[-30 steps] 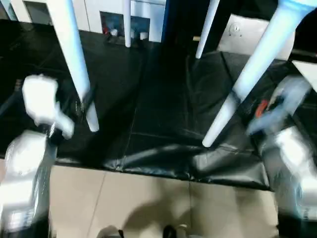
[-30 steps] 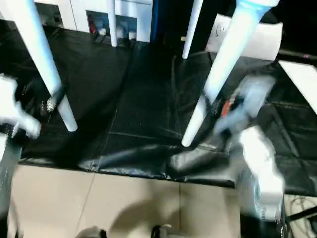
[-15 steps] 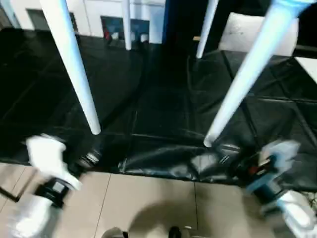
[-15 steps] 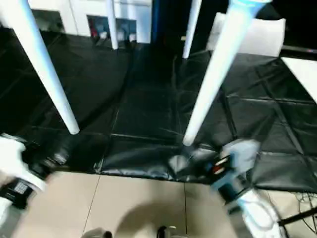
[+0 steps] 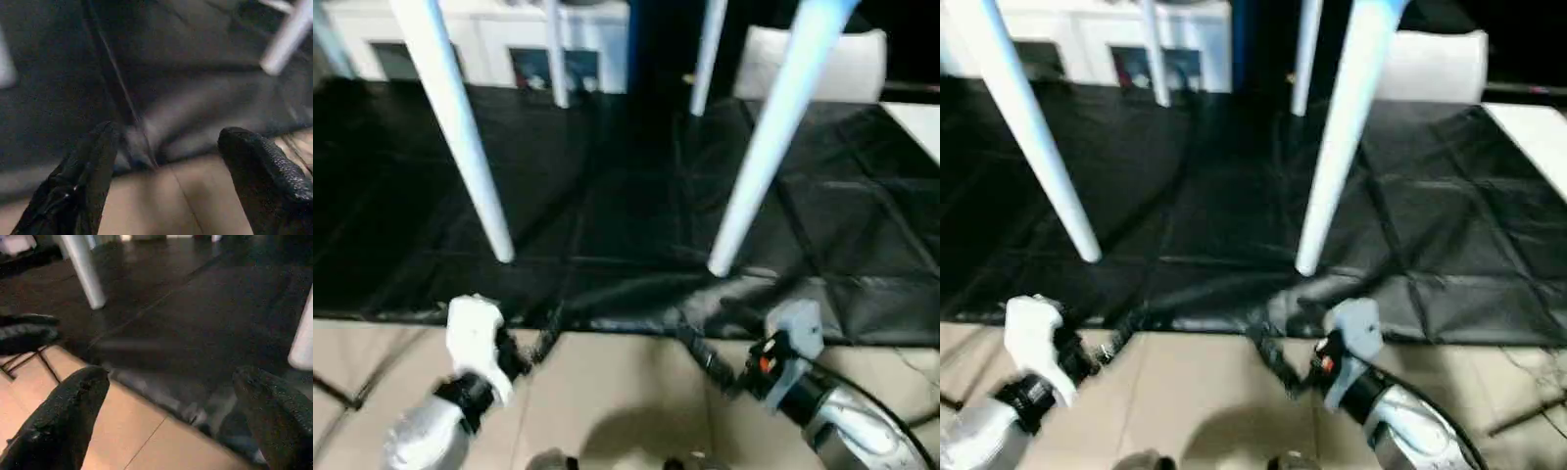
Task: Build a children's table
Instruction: Flip table
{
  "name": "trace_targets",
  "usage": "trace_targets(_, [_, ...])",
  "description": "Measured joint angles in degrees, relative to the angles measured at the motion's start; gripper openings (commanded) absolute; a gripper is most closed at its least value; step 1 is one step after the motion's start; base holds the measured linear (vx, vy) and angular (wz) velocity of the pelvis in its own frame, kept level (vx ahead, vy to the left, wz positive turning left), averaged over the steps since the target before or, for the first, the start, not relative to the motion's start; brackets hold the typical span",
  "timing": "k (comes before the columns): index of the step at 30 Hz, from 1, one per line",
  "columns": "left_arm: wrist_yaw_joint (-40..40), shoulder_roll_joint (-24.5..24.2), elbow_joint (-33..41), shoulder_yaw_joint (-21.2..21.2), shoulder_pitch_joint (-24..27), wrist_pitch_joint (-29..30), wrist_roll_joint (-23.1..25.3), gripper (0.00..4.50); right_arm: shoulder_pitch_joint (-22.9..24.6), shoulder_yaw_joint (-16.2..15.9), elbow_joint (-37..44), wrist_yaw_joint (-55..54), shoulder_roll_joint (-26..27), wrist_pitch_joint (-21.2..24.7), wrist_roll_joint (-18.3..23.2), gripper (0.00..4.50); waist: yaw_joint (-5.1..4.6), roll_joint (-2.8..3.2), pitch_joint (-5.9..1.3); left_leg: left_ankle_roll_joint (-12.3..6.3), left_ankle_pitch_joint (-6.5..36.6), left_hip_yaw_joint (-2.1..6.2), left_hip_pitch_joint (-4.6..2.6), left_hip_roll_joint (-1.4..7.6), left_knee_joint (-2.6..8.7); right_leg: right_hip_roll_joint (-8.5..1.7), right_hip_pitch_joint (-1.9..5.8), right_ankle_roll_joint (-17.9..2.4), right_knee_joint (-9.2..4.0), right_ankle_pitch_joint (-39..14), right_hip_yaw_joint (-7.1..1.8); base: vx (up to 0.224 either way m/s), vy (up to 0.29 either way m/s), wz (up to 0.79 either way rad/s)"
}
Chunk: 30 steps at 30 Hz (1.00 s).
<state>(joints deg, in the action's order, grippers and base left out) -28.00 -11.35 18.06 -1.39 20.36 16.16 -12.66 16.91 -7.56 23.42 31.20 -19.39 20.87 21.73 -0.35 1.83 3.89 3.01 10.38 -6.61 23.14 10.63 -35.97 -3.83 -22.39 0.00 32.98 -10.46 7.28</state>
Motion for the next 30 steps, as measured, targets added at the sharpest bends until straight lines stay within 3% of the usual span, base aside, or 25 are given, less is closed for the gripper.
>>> trace_targets(1, [-0.68, -0.37, -0.94, 0.2, 0.85, -0.29, 0.0, 3.63, -0.06, -0.71, -1.09, 1.14, 0.05, -0.28, -0.1, 4.43, 0.24, 0.89, 0.58, 0.15, 0.17, 0.07, -0.08, 0.36, 0.46, -0.06, 1.14, -0.04, 1.49, -1.49, 0.91, 0.0, 0.0, 0.0])
trace_targets(2, [-1.9, -1.71, -2.18, 0.87, 1.15, -0.71, -0.02, 3.63, 0.83, -1.74, -2.3, 3.15, -0.5, -1.07, -0.13, 4.43, 0.75, -0.11, 0.58, 0.18, 0.18, -0.96, -0.11, 0.21, 0.64, -0.92, 1.64, -0.94, 6.56, -5.31, 0.5, 0.0, 0.0, 0.0])
trace_targets(3, [-2.58, -2.39, -2.78, 1.04, 1.11, -1.35, -0.04, 3.63, 0.73, -2.68, -3.75, 4.61, -1.29, -1.3, -0.17, 4.43, 2.48, -1.61, 0.29, 0.17, 0.16, -2.64, 0.02, 0.05, 0.63, -1.06, 2.52, -1.05, 8.93, -7.06, -1.66, 0.0, 0.0, 0.0])
trace_targets(4, [-2.98, -2.3, -3.9, 1.05, 1.61, -1.66, -0.04, 3.63, -0.41, -3.32, -5.61, 5.71, -2.09, -1.39, -0.31, 4.43, 3.05, -3.14, 0.01, 0.33, 0.46, -3.08, -0.23, -0.4, 0.23, -1.37, 1.65, 0.68, 9.48, -8.83, -3.31, -0.005, -0.093, 0.0])
trace_targets(5, [-3.28, -1.9, -5.16, 1.76, 3.42, -1.66, -0.02, 3.63, -1.22, -3.47, -7.22, 6.56, -2.63, -1.52, -0.65, 4.43, 4.09, -2.59, 0.24, 0.7, 2.26, -1.38, 0.05, -1.07, -2.18, -1.54, 1.47, 0.68, 9.16, -8.86, -3.17, -0.005, -0.093, 0.0])
trace_targets(6, [-3.74, -1.87, -6.52, 2.64, 4.92, -1.53, 0.03, 3.63, -1.74, -3.61, -8.22, 7.17, -2.87, -1.81, -0.98, 4.43, 4.46, -1.54, 0.22, 0.44, 2.48, 0.86, -0.27, -1.96, -3.94, -1.48, 1.73, 0.68, 9.0, -8.85, -3.21, 0.0, 0.0, 0.0])
trace_targets(7, [-3.89, -1.96, -7.73, 3.07, 5.07, -1.43, 0.1, 3.63, -2.01, -3.68, -9.06, 7.63, -2.81, -2.12, -1.2, 4.43, 4.4, -0.83, 0.29, 0.52, 2.58, 1.63, -1.19, -2.36, -4.11, -1.43, 1.75, 0.69, 9.02, -8.83, -3.08, -0.018, 0.052, -0.05])
trace_targets(8, [-4.17, -2.39, -10.26, 2.93, 3.6, -1.59, 0.18, 3.63, -2.85, -4.64, -12.13, 8.52, -2.09, -2.55, -1.69, 4.43, 3.82, -0.71, 0.4, 0.99, 3.62, 1.4, -1.91, -2.51, -2.52, -1.35, 1.63, 0.68, 8.61, -8.69, -3.1, -0.018, 0.052, -0.05])
trace_targets(9, [-4.21, -2.47, -11.82, 2.82, 2.6, -1.83, 0.3, 3.63, -3.2, -5.59, -14.07, 8.98, -1.9, -2.58, -2.05, 4.43, 3.56, -0.68, 0.25, 1.01, 3.62, 0.92, -2.01, -2.34, -1.68, -0.98, 1.77, 0.34, 7.69, -8.36, -3.62, -0.052, 0.015, 0.2])
trace_targets(11, [-4.2, -2.47, -21.28, 2.89, -0.96, -3.93, 1.99, 3.63, -5.48, -7.34, -19.44, 10.92, -0.78, -2.47, -2.29, 4.43, 2.94, -0.51, 0.0, 1.0, 3.62, 0.74, -2.28, -2.19, -0.27, -0.47, 2.66, -0.33, 5.05, -6.71, -3.7, -0.061, 0.01, 0.15])
trace_targets(14, [-2.48, -2.22, -39.03, 3.83, -7.68, -4.79, 5.7, 3.91, -9.66, -8.78, -29.38, 10.45, 2.42, -2.84, -4.68, 4.5, 2.02, -1.32, -0.35, 0.47, 3.13, 0.44, -2.16, -2.08, 0.28, -0.51, 3.43, 0.07, 3.43, -4.51, -3.61, 0.0, 0.0, 0.0])
trace_targets(17, [1.86, 0.89, -56.38, 1.81, -16.61, -6.08, 5.6, 4.09, -13.82, -9.65, -45.32, 7.24, 5.63, -4.37, -8.64, 4.5, 2.02, -2.01, -0.62, 0.65, 2.72, 0.18, -2.21, -1.96, 0.39, -0.57, 3.32, 0.07, 3.04, -4.24, -3.58, 0.0, 0.0, 0.0])
trace_targets(20, [6.72, 1.31, -65.71, 0.55, -21.38, -8.61, 5.76, 4.35, -16.57, -9.03, -56.85, 2.59, 9.72, -4.72, -9.37, 4.5, 1.75, -2.64, -0.73, 0.56, 2.57, -0.25, -2.1, -1.71, 0.42, -0.59, 3.3, -0.33, 2.9, -3.78, -3.63, 0.0, 0.0, 0.0])
trace_targets(23, [12.9, 1.51, -73.84, -1.12, -25.08, -9.65, 6.77, 4.45, -22.69, -4.95, -72.75, -9.95, 13.46, -4.77, -10.36, 4.5, 0.88, -2.7, -0.88, 0.46, 2.22, -0.35, -2.1, -1.66, 0.4, -0.62, 3.13, -0.33, 2.91, -3.7, -3.62, 0.0, 0.0, 0.0])
trace_targets(30, [16.16, 2.05, -87.06, -1.29, -29.17, -8.63, 8.58, 4.45, -26.22, -2.99, -86.86, -17.57, 13.77, -2.62, -12.68, 4.5, 0.97, -2.36, -1.16, -0.34, 1.81, -0.8, -1.87, -1.39, 0.95, -0.58, 2.38, -0.31, 2.84, -3.9, -3.51, 0.056, -0.003, -0.01])
